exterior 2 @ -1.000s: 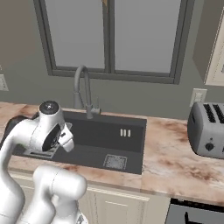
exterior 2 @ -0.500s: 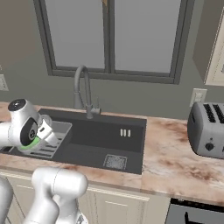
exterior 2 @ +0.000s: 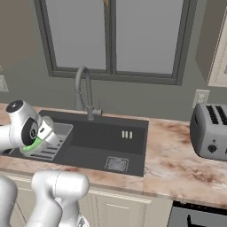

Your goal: Dump the eggplant and corn from the bowl so the bowl can be washed. Place the bowl in the sink after clearing the leftovers.

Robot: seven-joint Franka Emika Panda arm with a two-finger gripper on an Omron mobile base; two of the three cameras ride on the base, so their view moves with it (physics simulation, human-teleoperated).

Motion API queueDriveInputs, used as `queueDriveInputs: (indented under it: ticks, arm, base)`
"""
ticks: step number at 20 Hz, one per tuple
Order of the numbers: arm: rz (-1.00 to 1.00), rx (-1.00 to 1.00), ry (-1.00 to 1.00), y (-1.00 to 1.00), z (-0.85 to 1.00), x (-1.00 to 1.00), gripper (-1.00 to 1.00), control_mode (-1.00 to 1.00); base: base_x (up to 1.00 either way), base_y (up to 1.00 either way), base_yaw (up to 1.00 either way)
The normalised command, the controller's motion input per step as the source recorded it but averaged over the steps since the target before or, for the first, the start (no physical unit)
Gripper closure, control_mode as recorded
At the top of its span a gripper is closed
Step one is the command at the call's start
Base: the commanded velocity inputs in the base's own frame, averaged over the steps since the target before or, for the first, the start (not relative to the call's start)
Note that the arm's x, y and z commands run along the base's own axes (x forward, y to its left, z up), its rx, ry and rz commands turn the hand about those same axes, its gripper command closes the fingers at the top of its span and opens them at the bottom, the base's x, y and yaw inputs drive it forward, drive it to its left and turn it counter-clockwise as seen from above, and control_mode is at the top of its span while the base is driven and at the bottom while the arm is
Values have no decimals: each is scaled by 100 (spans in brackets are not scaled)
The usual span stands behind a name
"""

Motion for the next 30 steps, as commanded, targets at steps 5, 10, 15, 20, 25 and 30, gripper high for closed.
queueDriveInputs:
  ticks: [5,10,15,20,25,30]
  arm:
    - [0,-6,-2,0,0,9,100,-100]
    - [0,-7,-5,0,0,0,100,-100]
    - [0,-11,-1,4,-3,0,100,-100]
    - [0,-10,0,10,0,12,100,-100]
    - [-4,-7,0,14,0,48,100,-100]
    - [-5,0,0,23,0,46,100,-100]
  base:
    - [0,0,0]
    - [0,0,0]
    - [0,0,0]
    - [0,0,0]
    - [0,0,0]
    - [0,0,0]
